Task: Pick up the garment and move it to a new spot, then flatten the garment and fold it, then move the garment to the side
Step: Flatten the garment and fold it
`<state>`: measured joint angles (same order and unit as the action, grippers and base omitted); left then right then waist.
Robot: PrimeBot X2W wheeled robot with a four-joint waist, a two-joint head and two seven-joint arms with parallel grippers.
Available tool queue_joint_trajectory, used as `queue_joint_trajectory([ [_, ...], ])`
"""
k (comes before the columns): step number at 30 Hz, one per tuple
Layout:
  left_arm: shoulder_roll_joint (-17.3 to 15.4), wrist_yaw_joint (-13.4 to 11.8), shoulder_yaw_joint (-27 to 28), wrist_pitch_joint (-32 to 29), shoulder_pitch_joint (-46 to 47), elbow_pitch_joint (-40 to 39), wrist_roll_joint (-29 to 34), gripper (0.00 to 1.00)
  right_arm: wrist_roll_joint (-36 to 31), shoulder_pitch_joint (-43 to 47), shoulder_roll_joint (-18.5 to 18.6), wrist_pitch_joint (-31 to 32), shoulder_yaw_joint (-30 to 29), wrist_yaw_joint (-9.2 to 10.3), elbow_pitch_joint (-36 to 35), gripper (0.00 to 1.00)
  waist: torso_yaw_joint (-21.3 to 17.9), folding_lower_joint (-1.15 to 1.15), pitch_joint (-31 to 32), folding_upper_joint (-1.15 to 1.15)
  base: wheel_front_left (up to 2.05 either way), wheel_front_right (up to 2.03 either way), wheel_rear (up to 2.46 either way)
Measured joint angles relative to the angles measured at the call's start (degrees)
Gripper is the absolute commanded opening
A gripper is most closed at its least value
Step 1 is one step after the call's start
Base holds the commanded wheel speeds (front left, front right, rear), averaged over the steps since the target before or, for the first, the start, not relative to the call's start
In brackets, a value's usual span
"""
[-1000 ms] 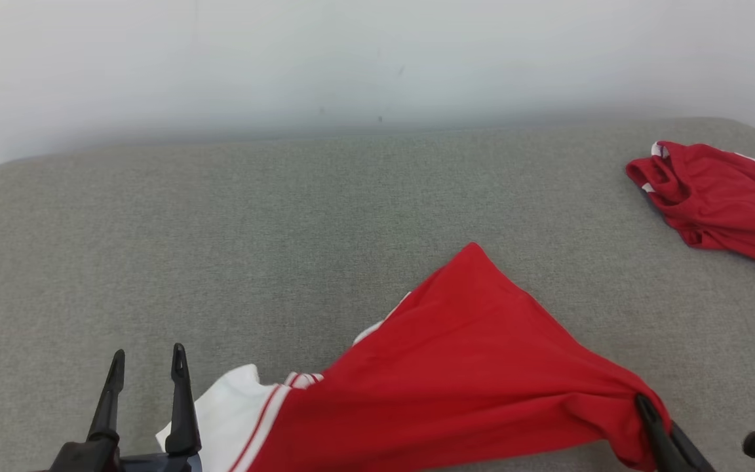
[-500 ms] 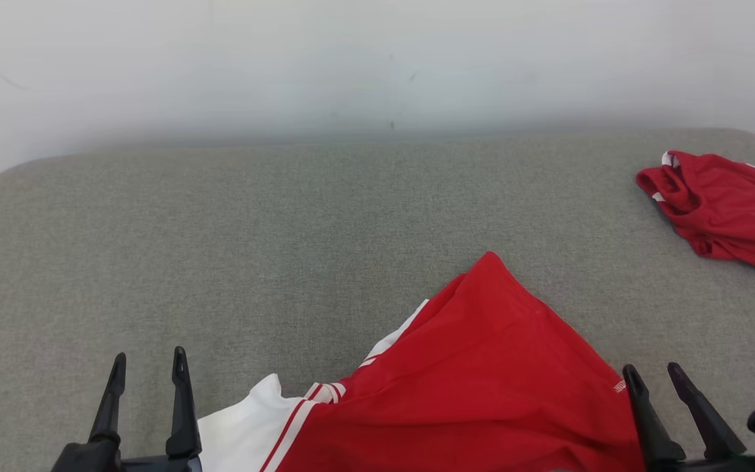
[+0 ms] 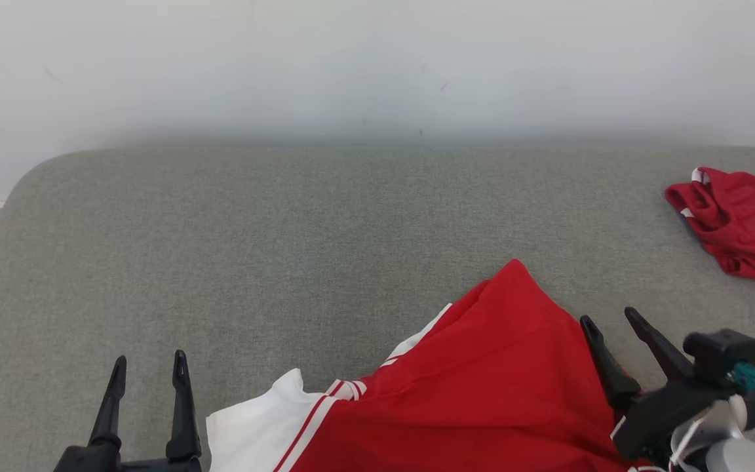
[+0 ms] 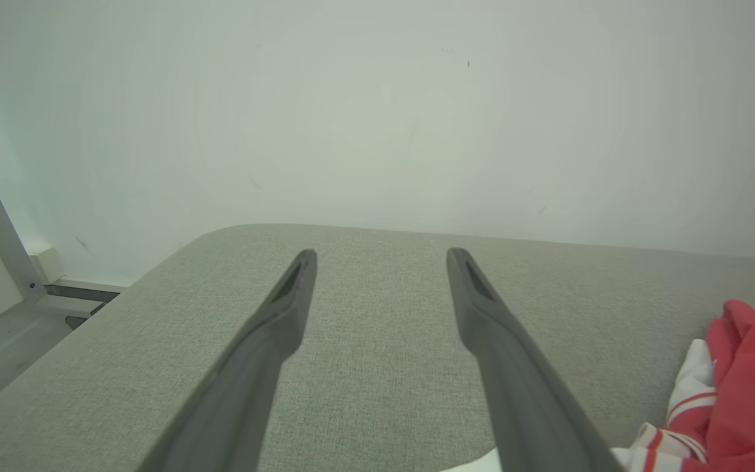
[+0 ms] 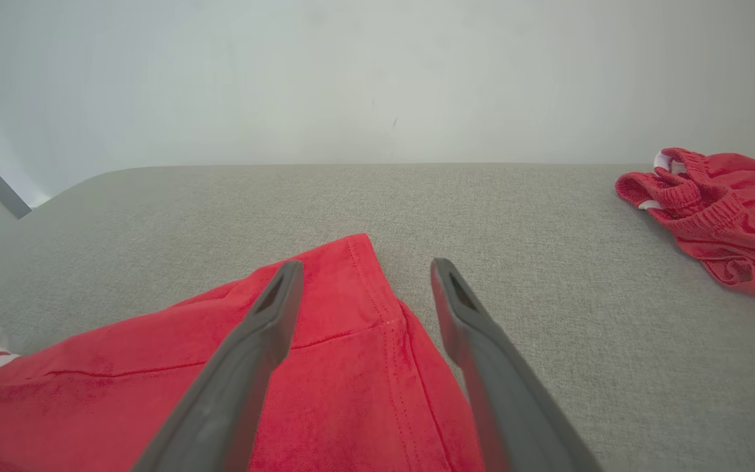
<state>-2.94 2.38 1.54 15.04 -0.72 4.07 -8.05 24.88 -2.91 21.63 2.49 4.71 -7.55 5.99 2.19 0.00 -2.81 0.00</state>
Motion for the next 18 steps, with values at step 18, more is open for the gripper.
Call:
queue_joint_trajectory([
  [18,0.0,-0.9,-1.6,0.0,1.1,-0.1,-0.6,1.0,2.5,-16.1,3.2,-3.4,11.0,0.0,28.9,1.0,5.1,0.01,-3.4,0.0,0.0,0.0,0.0],
])
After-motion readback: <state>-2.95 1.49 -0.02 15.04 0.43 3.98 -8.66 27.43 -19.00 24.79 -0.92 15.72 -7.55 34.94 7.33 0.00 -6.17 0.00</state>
